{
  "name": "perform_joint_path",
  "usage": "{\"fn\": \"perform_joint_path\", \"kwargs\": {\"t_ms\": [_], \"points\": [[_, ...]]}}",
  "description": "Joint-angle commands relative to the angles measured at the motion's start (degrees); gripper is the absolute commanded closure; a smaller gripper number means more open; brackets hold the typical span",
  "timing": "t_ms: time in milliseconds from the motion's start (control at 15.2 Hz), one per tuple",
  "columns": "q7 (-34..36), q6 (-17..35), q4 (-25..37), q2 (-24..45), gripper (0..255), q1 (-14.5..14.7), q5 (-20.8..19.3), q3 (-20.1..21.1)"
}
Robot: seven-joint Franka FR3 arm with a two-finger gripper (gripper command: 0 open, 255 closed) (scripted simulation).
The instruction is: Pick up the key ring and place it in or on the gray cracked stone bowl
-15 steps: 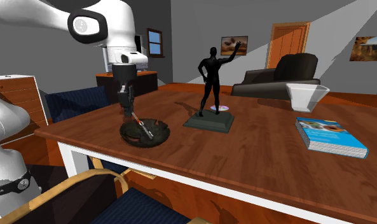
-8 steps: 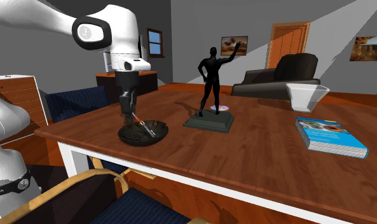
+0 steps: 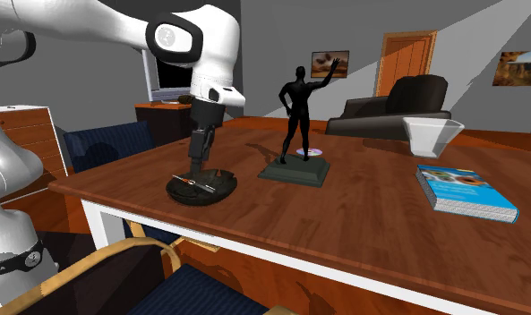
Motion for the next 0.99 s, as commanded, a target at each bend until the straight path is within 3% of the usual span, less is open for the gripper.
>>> {"fn": "perform_joint_path", "kwargs": {"t_ms": [0,660,726,924], "points": [[0.1,1.4,-1.5,0.0,0,0.0,0.0,0.0],[0.1,3.4,-3.8,-0.3,0,0.0,0.0,0.0],[0.1,3.4,-3.8,-0.3,255,0.0,0.0,0.0],[0.1,3.4,-3.8,-0.3,255,0.0,0.0,0.0]]}}
